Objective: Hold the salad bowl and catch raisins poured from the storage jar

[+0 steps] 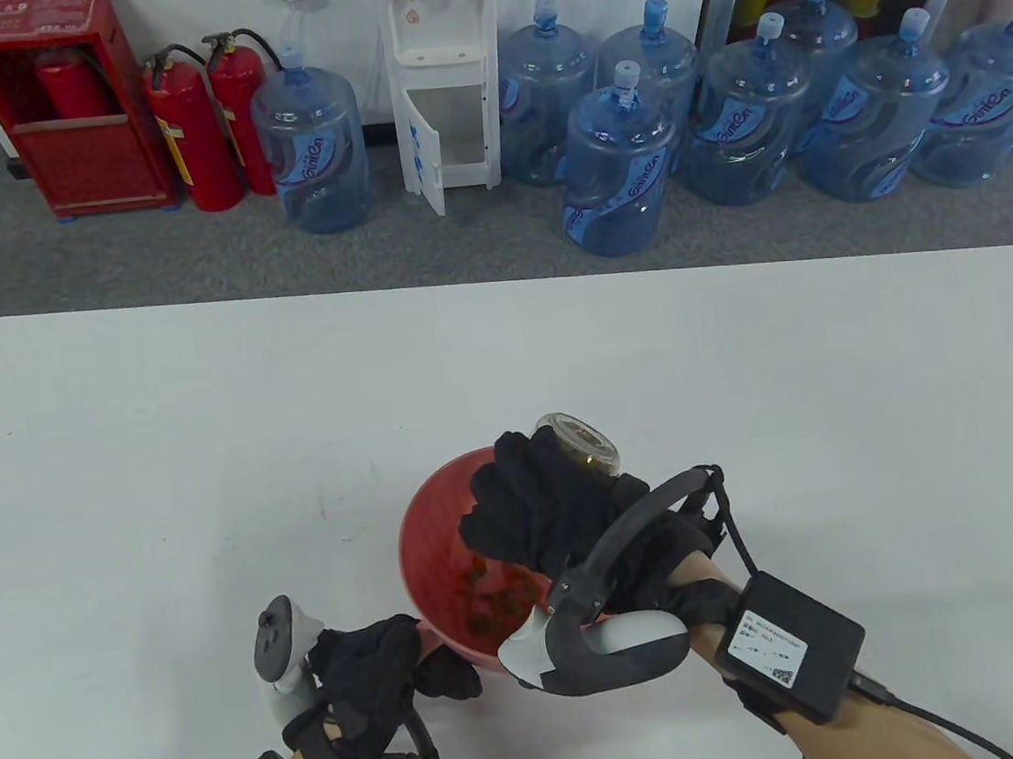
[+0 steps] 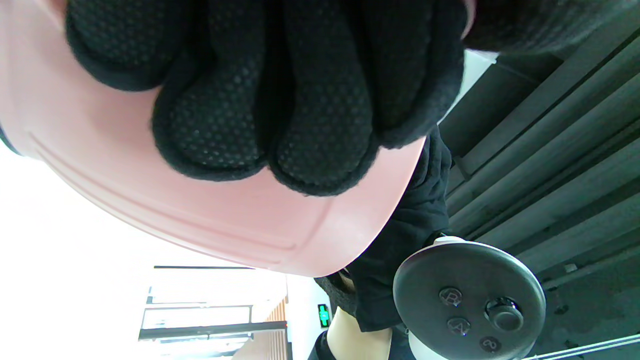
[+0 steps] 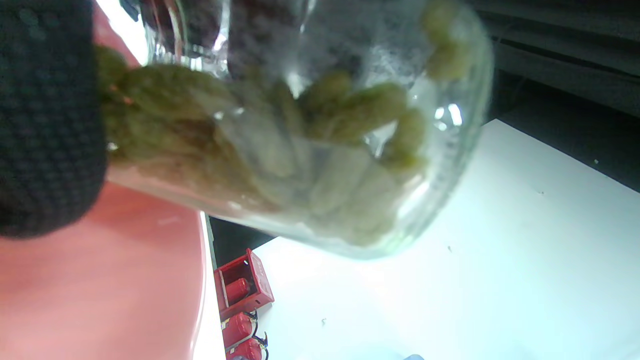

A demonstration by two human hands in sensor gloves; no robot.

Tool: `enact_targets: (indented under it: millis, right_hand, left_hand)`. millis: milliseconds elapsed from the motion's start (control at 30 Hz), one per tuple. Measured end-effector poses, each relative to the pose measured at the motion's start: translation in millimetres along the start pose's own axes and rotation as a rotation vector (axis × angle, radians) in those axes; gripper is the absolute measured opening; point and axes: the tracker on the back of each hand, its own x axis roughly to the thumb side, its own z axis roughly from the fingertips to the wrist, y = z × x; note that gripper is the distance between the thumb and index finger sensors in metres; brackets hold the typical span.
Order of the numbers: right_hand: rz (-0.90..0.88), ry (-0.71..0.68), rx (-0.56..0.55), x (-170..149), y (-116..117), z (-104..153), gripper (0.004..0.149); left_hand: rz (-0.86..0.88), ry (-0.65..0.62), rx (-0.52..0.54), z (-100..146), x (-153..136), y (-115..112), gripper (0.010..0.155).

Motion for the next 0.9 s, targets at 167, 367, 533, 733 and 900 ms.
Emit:
enact_targets:
  millis: [167,367,533,733,900]
  right_hand:
    - [0.026,-0.012,-0.005,-3,-3,-1,0.103]
    - [-0.019,0.016,0.004,-4,-2,0,0.103]
    - [-0.121,0.083,0.016,-10,1,4,0.104]
    - [-0.205,0.149,0.016,-12,4,9,0.104]
    - [-0.283,0.213,0.020,-18,8,14,0.104]
  left_hand:
    - [0.001,0.000,0.003,0,0,0,0.040]
    - [0.001,-0.002,0.004,0,0,1,0.040]
    - [0.000,-0.004,0.009,0,0,1,0.040]
    - [-0.001,-0.004,0.011,1,0,1,0.040]
    - [-0.003,-0.007,0.012,1,0,2,0.040]
